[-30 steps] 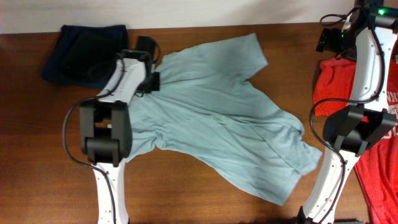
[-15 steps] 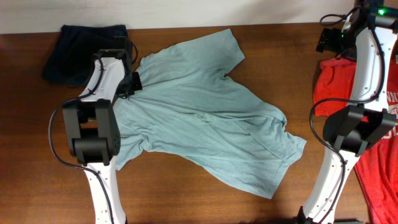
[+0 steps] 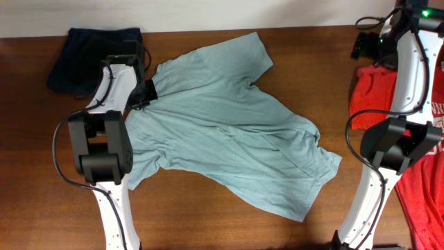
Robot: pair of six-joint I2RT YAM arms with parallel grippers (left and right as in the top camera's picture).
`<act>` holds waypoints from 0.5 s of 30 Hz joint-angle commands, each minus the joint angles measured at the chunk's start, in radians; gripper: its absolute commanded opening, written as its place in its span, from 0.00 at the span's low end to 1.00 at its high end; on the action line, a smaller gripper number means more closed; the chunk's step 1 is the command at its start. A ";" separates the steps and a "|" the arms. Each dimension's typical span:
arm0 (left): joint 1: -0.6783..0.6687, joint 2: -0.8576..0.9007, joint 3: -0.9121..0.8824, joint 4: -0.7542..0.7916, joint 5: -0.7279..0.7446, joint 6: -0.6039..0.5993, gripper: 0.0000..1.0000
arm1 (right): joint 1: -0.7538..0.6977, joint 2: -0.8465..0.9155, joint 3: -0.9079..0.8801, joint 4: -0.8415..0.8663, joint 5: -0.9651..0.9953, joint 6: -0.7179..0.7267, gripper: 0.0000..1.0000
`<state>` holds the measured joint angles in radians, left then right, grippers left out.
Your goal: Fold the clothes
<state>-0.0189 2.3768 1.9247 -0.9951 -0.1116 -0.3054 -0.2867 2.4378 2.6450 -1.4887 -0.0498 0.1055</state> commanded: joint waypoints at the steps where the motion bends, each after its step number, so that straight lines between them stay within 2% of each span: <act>1: -0.002 0.050 -0.018 0.010 0.064 -0.013 0.10 | 0.005 -0.014 0.006 -0.104 -0.143 0.003 0.75; 2: -0.002 0.050 -0.018 0.010 0.064 -0.013 0.16 | 0.007 -0.013 0.006 -0.156 -0.147 0.004 0.56; 3: -0.002 0.050 -0.018 0.010 0.064 -0.013 0.23 | 0.013 -0.013 0.002 -0.211 -0.151 0.003 0.07; 5: -0.002 0.050 -0.018 0.010 0.064 -0.013 0.32 | 0.028 -0.021 -0.023 -0.211 -0.196 0.004 0.04; 7: -0.002 0.050 -0.018 0.010 0.064 -0.013 0.56 | 0.045 -0.025 -0.041 -0.211 -0.236 0.005 0.04; 9: -0.002 0.050 -0.018 0.010 0.064 -0.013 0.56 | 0.071 -0.025 -0.066 -0.211 -0.278 0.008 0.04; 10: -0.002 0.050 -0.018 0.010 0.064 -0.013 0.60 | 0.101 -0.025 -0.091 -0.211 -0.291 0.010 0.04; 12: -0.002 0.050 -0.018 0.010 0.064 -0.013 0.77 | 0.126 -0.029 -0.115 -0.211 -0.282 0.012 0.04; 13: -0.002 0.050 -0.018 0.010 0.064 -0.013 0.99 | 0.157 -0.039 -0.154 -0.211 -0.256 0.012 0.04; 15: -0.002 0.050 -0.018 0.010 0.064 -0.013 0.99 | 0.191 -0.072 -0.225 -0.211 -0.218 0.016 0.04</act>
<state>-0.0189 2.3768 1.9293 -0.9745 -0.0631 -0.3195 -0.1608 2.4355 2.5103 -1.6932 -0.2863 0.1097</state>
